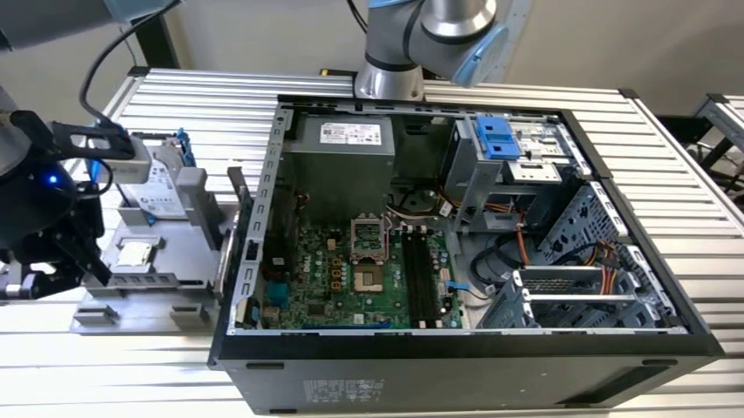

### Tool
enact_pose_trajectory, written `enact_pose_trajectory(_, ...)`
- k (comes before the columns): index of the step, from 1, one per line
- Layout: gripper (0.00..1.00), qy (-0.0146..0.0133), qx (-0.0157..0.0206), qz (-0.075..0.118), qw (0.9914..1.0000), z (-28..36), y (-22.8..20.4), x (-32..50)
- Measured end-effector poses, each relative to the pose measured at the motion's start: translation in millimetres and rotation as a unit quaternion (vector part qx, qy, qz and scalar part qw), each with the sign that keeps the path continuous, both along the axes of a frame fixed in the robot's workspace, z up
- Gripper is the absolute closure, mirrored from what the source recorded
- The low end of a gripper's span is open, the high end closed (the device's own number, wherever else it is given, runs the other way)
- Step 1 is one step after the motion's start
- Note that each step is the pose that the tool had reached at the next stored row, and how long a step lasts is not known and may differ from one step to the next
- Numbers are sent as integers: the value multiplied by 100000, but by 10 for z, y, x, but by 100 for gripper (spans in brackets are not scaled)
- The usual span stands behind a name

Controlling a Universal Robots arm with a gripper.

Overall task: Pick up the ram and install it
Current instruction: 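Pick up the ram and move it above insertion slot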

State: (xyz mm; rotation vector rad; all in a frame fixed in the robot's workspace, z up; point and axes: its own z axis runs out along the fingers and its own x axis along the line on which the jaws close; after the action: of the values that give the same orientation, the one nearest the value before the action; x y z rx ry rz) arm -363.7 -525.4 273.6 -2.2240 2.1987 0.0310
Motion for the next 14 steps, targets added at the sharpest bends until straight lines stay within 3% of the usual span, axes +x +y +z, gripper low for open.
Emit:
enact_pose_trajectory(9, 100, 1, 0, 4, 100000, 121, 0, 1)
enact_pose_trajectory(14, 100, -1, -1, 0, 100000, 156, 8, 0)
